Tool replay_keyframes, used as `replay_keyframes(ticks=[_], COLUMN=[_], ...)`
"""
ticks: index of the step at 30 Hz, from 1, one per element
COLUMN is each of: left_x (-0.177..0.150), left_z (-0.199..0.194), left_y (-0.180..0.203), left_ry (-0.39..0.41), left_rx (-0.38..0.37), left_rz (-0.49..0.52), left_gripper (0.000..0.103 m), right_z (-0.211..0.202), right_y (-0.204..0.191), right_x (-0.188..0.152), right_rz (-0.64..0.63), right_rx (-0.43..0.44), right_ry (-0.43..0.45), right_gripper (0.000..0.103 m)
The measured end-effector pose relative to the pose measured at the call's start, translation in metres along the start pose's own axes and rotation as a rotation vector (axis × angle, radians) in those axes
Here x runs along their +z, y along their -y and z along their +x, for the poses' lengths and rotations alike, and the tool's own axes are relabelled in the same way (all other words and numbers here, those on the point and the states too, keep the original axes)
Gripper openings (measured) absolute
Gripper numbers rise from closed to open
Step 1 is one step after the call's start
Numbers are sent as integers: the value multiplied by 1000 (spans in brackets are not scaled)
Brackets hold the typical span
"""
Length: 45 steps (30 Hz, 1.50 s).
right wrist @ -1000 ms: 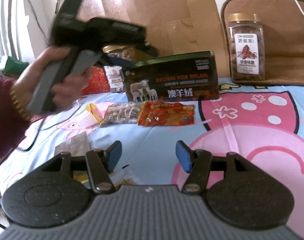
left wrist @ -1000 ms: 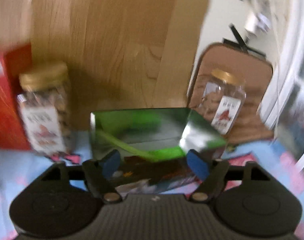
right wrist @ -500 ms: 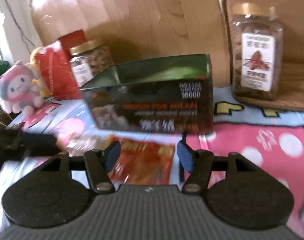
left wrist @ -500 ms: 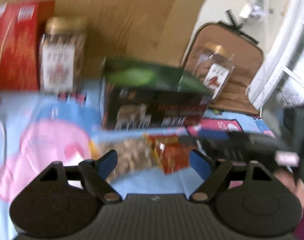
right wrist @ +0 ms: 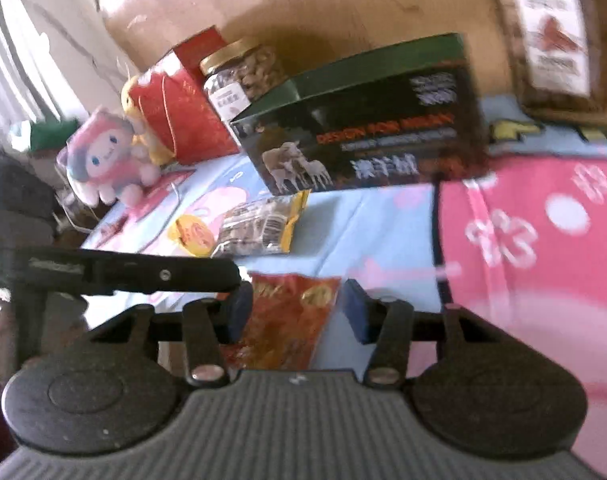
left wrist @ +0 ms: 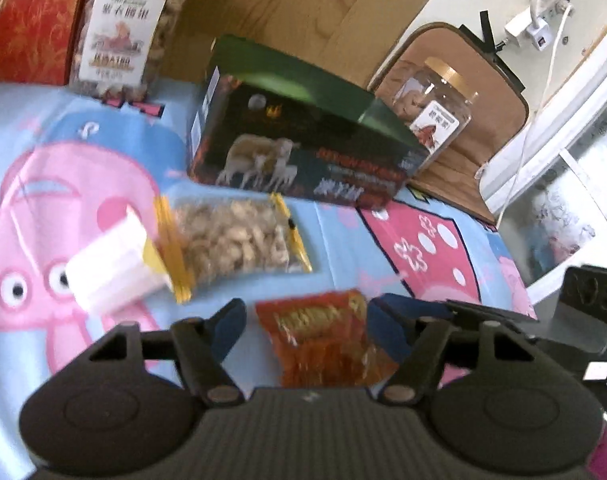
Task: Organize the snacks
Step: 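Grasp the orange spicy snack bag with the right gripper and lift, then carry the orange bag into the tin box, open right gripper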
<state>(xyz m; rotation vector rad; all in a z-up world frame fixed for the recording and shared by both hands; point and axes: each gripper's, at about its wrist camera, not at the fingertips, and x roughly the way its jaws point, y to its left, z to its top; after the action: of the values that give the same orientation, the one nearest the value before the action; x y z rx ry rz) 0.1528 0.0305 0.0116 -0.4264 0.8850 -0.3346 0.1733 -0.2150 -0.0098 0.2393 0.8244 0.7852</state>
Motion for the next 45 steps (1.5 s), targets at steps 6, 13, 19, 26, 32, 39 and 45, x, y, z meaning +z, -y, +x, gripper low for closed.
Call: replay_keyframes(ticks=[6,13,19,26,32,39,45], left_x=[-7,-12,-11,-5,0,13,25], left_z=[-9,3,1,-7,3,-7,-28], left_y=[12,20,13,-2,4,24,12], left_ry=[-31,-23,-25,-17,-32,27,132], left_rx=[-20,33,14,-59,-247,-356,-324], left_rz=[89,132,113,44,-18,-6,-28], left_gripper=[64,62,64,79,50,40,79], right_z=[-33,-19,3,-11,-16,-22,-44], right_y=[17,31,20,45,66,68,59], right_x=[-20,-19,-22,-32,-42,-35,-2], right_rz=[154,379,359,533,731,780,734], right_rx=[37,100,112,263,427,519,565], right_ry=[35,40,11,89,146,184,265], right_gripper=[54,44,17,6,5,5,5])
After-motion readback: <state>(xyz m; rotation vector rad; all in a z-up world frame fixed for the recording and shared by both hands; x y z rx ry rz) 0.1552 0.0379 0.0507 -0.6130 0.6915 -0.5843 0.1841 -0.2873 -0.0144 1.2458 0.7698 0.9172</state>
